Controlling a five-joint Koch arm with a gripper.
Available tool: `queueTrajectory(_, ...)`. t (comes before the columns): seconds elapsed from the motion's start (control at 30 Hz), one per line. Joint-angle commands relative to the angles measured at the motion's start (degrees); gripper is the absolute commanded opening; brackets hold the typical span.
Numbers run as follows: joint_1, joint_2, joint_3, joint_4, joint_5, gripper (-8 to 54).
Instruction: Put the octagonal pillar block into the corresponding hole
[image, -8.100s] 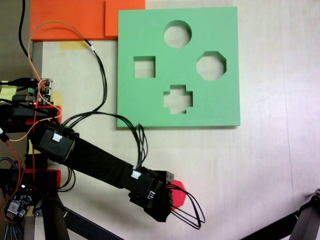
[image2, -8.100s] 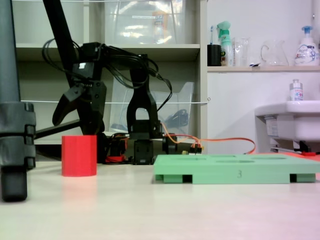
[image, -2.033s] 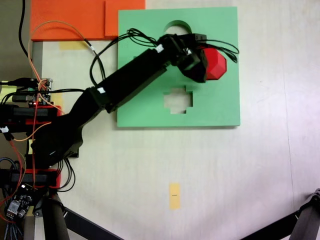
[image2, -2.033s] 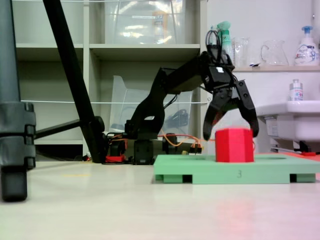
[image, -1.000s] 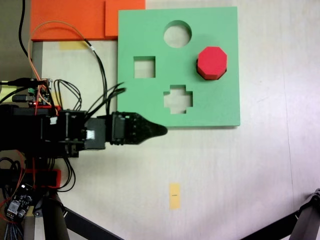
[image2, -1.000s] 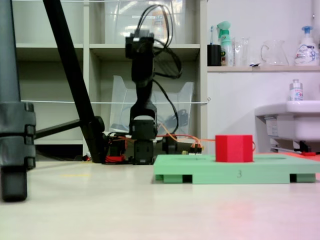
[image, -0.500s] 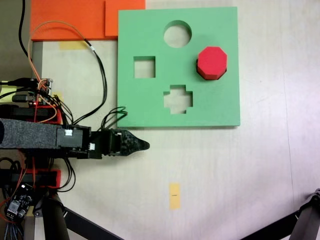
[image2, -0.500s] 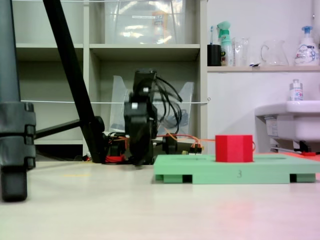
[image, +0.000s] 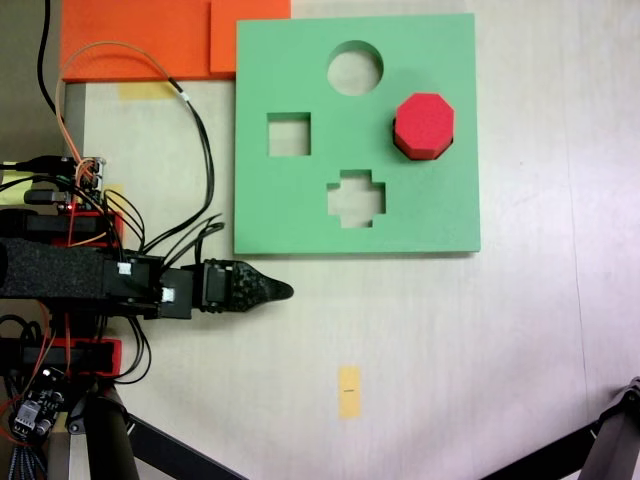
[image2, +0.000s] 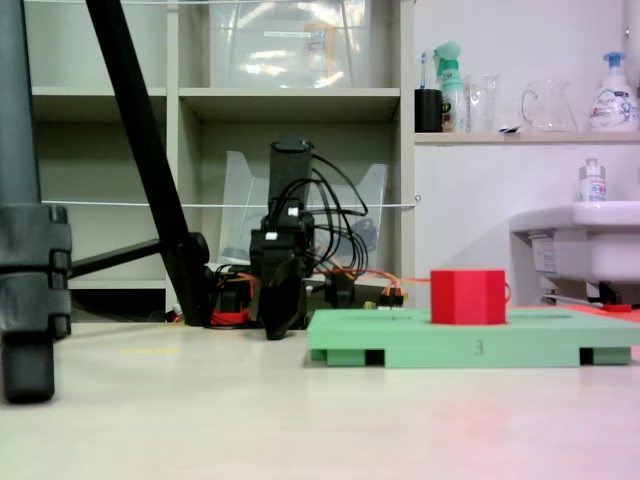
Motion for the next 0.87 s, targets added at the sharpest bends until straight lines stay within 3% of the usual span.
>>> queueTrajectory(0.0,0.35,4.39,4.22,2.29,1.93,34.0)
queueTrajectory(0.83,0.44,4.39,4.22,2.20,3.43,33.8)
